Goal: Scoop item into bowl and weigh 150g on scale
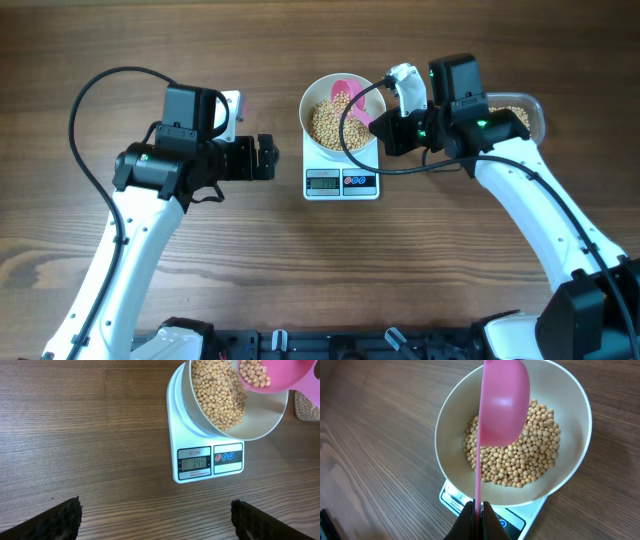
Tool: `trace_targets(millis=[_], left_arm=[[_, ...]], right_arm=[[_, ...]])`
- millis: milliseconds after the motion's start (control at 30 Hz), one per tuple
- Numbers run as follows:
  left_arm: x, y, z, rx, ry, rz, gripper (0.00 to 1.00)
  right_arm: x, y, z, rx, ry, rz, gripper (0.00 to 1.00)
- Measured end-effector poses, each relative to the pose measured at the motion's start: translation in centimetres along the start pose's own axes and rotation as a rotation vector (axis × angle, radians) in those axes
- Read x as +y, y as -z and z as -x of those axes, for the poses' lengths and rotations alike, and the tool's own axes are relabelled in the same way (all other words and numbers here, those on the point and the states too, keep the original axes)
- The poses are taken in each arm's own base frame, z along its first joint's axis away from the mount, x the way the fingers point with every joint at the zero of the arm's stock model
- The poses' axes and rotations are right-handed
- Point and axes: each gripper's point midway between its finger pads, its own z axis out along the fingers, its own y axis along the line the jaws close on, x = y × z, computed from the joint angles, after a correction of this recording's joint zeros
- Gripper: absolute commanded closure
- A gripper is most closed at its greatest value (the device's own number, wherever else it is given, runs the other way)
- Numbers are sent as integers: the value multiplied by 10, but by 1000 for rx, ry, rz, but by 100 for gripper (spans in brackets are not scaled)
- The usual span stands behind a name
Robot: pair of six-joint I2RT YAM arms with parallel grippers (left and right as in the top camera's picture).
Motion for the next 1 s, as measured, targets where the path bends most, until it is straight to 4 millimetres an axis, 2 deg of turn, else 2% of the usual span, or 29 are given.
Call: trace_targets(millis=[533,700,1000], left_arm=[[0,0,0,0,0,0,0],[0,0,0,0,0,0,0],[0,0,0,0,0,0,0]], right_arm=[[-1,-1,2,-6,59,-20,96],[-1,-1,6,-24,12,-23,96],[-1,-1,2,-7,12,-24,96]])
